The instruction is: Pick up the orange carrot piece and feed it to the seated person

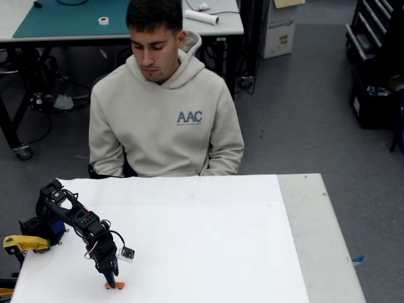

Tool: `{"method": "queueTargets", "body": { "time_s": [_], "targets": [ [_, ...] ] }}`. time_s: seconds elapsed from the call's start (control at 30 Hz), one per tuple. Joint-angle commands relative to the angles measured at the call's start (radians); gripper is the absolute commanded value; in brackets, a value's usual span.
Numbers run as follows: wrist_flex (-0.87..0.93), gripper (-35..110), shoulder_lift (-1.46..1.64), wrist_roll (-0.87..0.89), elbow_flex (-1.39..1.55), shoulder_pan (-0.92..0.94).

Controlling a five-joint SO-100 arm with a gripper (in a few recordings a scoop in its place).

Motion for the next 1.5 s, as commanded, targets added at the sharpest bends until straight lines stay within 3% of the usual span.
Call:
{"method": "queueTargets", "body": {
  "time_s": [0.0,0.73,0.83,1.0,1.47],
  "targets": [
    [-0.005,22,-0.012,-0.009,-0.054,0.015],
    [0.005,22,-0.117,-0.009,-0.054,0.067],
    [0.005,17,-0.114,-0.009,-0.054,0.067],
    [0.005,-5,-0.109,-0.009,-0.054,0.067],
    [0.005,-3,-0.101,0.002,-0.075,0.064]
  ]
}}
